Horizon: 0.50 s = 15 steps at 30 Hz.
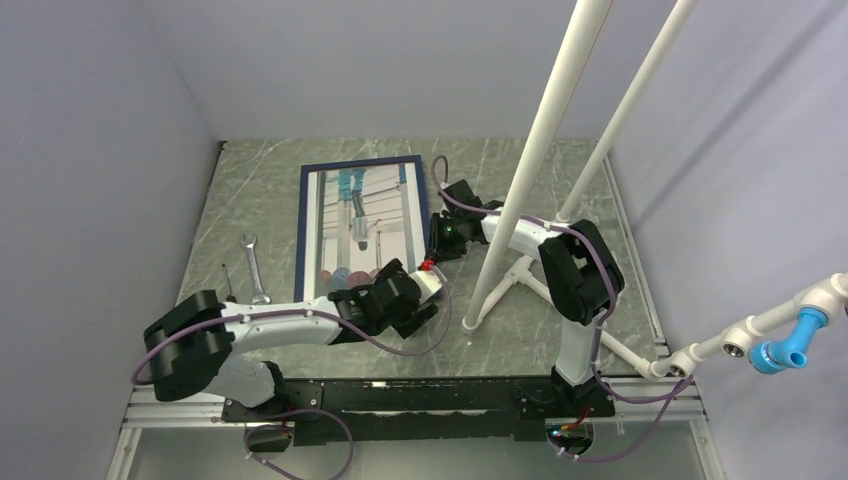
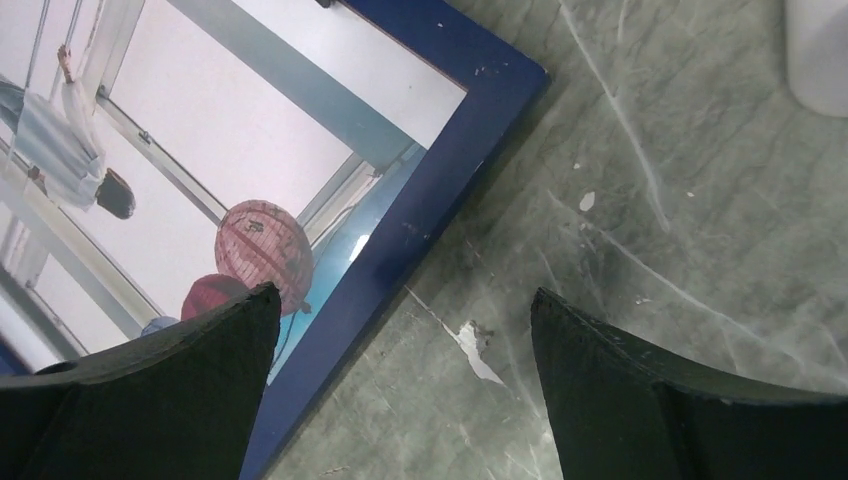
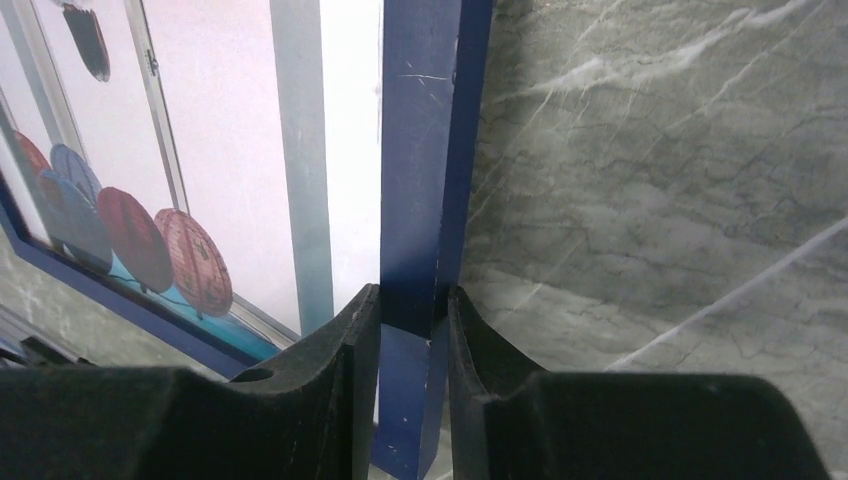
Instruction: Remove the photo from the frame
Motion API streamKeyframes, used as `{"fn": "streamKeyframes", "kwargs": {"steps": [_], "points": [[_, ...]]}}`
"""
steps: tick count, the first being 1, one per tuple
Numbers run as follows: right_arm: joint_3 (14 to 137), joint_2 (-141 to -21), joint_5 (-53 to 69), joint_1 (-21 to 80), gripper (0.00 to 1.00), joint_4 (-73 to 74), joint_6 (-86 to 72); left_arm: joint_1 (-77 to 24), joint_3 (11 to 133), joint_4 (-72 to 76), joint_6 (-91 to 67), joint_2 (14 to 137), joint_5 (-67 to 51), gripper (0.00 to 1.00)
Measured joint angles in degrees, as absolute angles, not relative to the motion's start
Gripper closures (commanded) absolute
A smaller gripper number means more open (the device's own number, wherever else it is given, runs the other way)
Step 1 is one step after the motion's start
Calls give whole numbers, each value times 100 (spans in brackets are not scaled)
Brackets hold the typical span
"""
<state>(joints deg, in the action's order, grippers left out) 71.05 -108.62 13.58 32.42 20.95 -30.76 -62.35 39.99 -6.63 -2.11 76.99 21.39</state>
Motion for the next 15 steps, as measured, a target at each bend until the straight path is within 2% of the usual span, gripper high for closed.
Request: {"fn": "streamKeyframes", "kwargs": {"steps": [5,15], "points": [[7238,-10862,1402,3240,100,2327,-3308,-6595,4180,-655,110,8217,2821,1],[7240,-10853,1831,3234,100,2453,-3909,-7072,4560,-381,499,9303,4233,6]]}}
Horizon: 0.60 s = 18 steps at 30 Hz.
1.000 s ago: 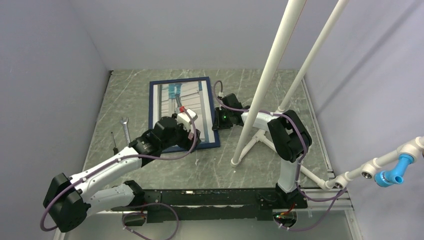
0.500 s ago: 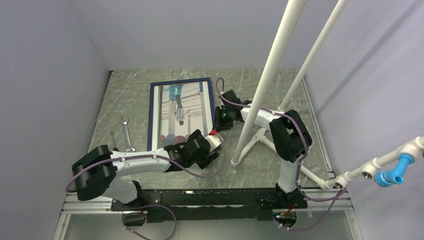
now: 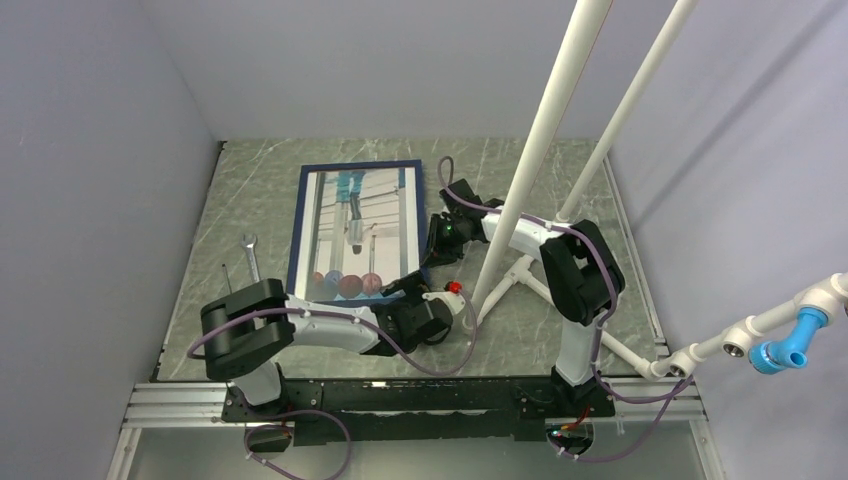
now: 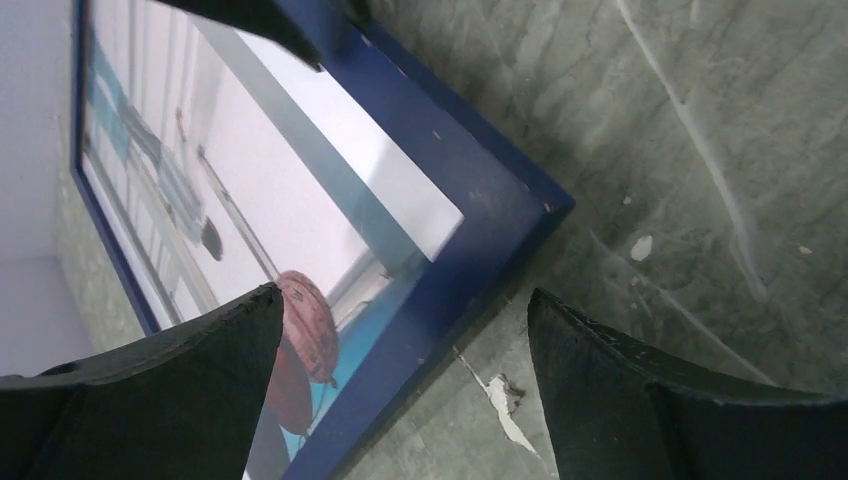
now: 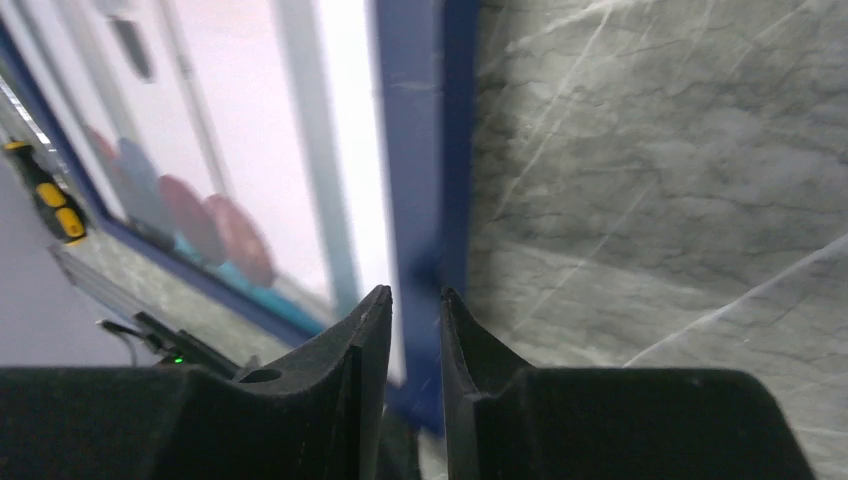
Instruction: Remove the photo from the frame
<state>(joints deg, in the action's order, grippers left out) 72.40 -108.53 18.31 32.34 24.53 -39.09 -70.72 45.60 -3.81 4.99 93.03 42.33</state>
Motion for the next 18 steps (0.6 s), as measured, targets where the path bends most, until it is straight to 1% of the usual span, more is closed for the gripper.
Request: {"fn": "streamKeyframes", "kwargs": {"steps": [3,6,8,9,10,11,13,14,15,16,17,18], "points": [[7240,-10753,1953,3223,100,2447,-4091,-7207,4552,-193,663,9507,4466,7],[7242,-10543,2029,3216,100,2434,-4244,-7253,4550,10,797,9590,4716,13],[7273,-10427,2091,3216,100,2421,-4307,-7258,4530,224,915,9675,4862,19],[7293,-10401,2123,3216,100,2401,-4324,-7258,4523,355,985,9741,4936,21],[7303,-10388,2156,3214,100,2368,-4333,-7258,4523,451,1035,9797,5009,21],[7303,-10381,2178,3203,97,2333,-4331,-7258,4519,523,1068,9826,5063,19],[7306,-10381,2233,3192,48,2309,-4254,-7258,4440,585,1070,9771,5030,13],[7334,-10383,2248,3183,34,2373,-4112,-7258,4353,572,1022,9642,4932,10],[7382,-10388,2235,3175,25,2443,-3988,-7258,4239,532,945,9450,4812,8],[7448,-10394,2193,3170,21,2504,-3846,-7258,4101,482,843,9177,4665,8],[7516,-10394,2139,3170,9,2545,-3675,-7258,3964,419,727,8858,4510,7],[7550,-10394,2097,3168,2,2547,-3542,-7242,3841,336,567,8479,4335,5]]}}
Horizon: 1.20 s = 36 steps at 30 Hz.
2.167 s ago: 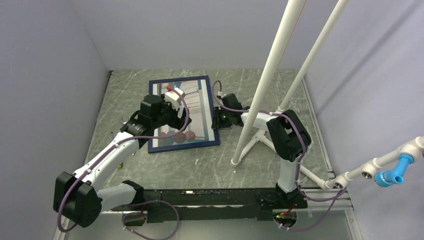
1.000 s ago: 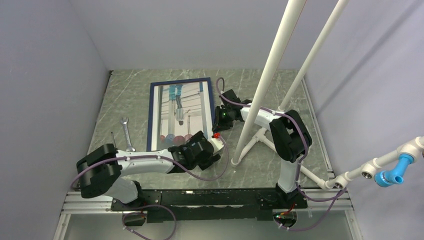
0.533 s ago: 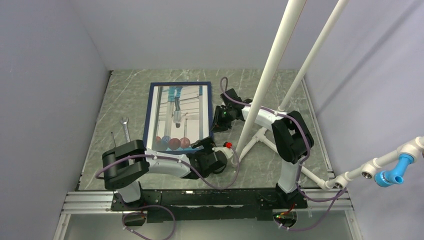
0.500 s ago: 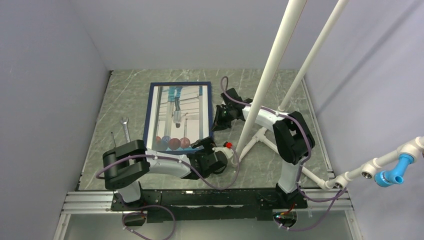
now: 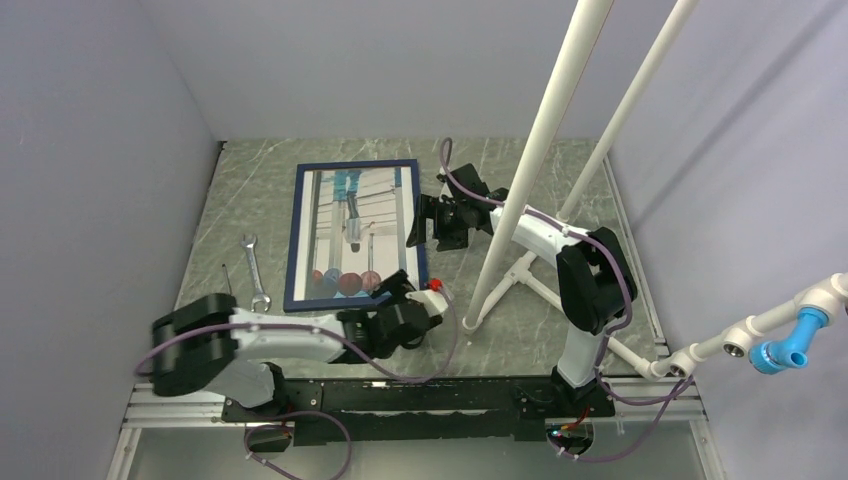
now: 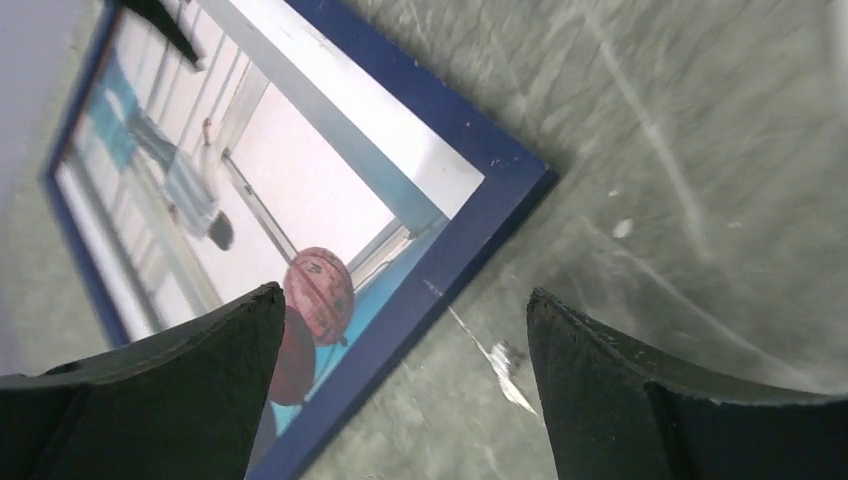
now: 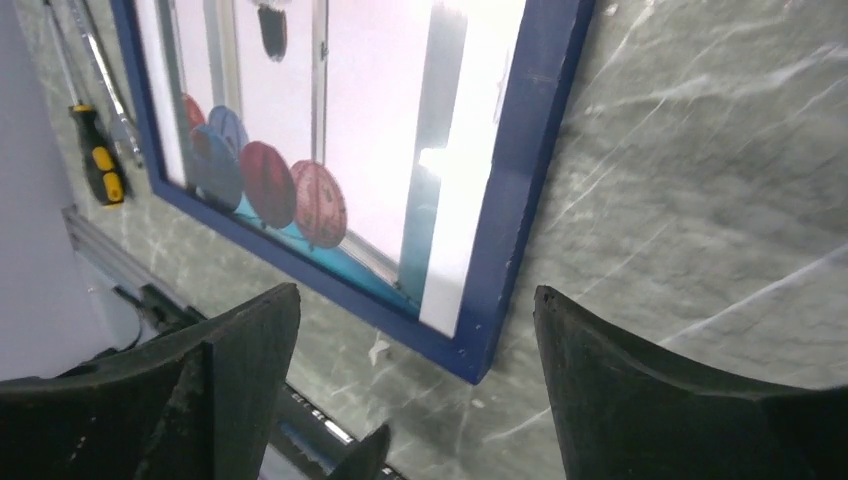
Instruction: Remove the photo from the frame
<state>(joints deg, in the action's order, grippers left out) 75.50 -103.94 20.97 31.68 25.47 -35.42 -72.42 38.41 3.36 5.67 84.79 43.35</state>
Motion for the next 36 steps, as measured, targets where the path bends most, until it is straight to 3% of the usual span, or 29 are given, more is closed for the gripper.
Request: {"fn": "streamKeyframes", "kwargs": {"steps": [5,14,21,31,36], "points": [[7603,-10394,1664,3170,0,2550,-2952,-6960,3577,5,-292,7043,3531,1],[7623,-10394,403,3144,0,2650,-2517,-6110,3203,-819,-1719,5841,3240,0],[7787,-10610,720,2663,0,2587,-2506,-5765,2989,-1085,-2434,5133,3288,1],[7415,-10582,1168,2773,0,1931,-2661,-5531,2504,-1055,-2471,4066,3030,1],[8112,-11172,1181,2840,0,2163,-2746,-5483,2405,-1109,-2480,3719,2930,0]]}}
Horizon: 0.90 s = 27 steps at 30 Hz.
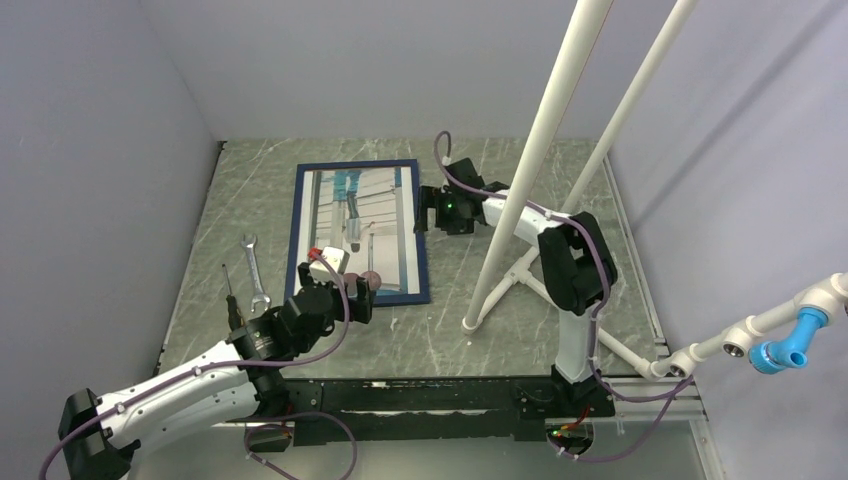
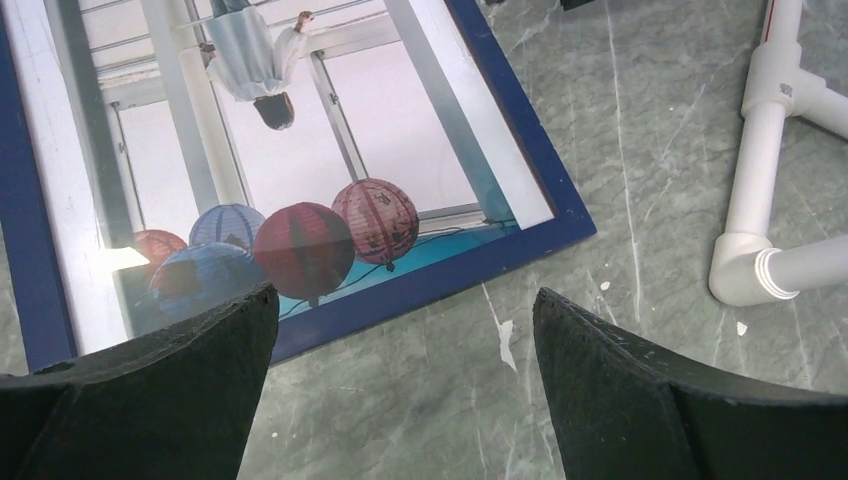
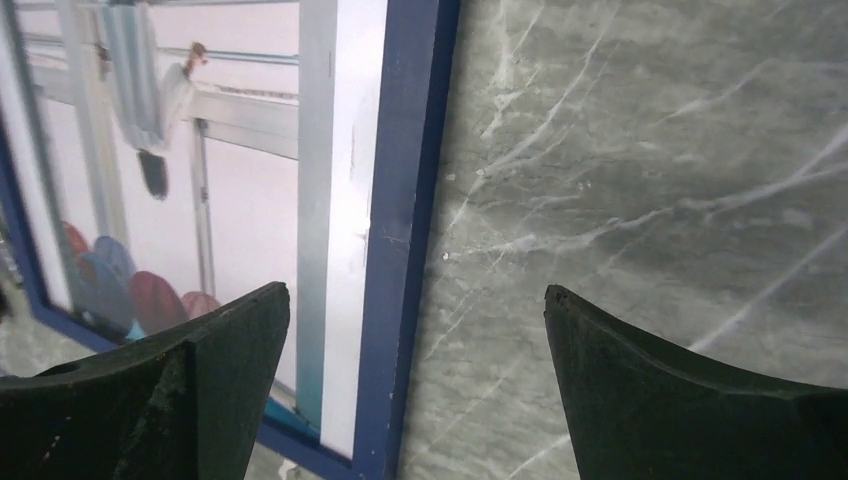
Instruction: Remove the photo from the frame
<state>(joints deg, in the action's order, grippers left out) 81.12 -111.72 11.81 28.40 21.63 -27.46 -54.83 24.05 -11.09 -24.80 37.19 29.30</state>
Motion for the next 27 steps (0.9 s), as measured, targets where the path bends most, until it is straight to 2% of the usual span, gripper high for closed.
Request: {"fn": "streamKeyframes", "kwargs": {"steps": [3,7,12,18,23,27], "points": [[8154,-11336,952,3061,2,2215,-2744,-5468,2405,-1214,-2493,3675,2915,1],[8471,-11710,683,3433,13,2493,-2757,-5457,2408,-1448,-2499,3680,2908,1],[9238,-12296,8,3815,31,2906,-2869,-5457,2410,-1581,-2497,3704,2845,1],[9327,-12409,-462,3903,66,2991,-3024,-5457,2412,-1640,-2495,3732,2694,1],[9247,-12333,-692,3852,100,3002,-3157,-5457,2410,-1671,-2493,3607,2523,1],[9129,-12258,-777,3872,100,2906,-3148,-5457,2410,-1662,-2453,3546,2458,1]]}}
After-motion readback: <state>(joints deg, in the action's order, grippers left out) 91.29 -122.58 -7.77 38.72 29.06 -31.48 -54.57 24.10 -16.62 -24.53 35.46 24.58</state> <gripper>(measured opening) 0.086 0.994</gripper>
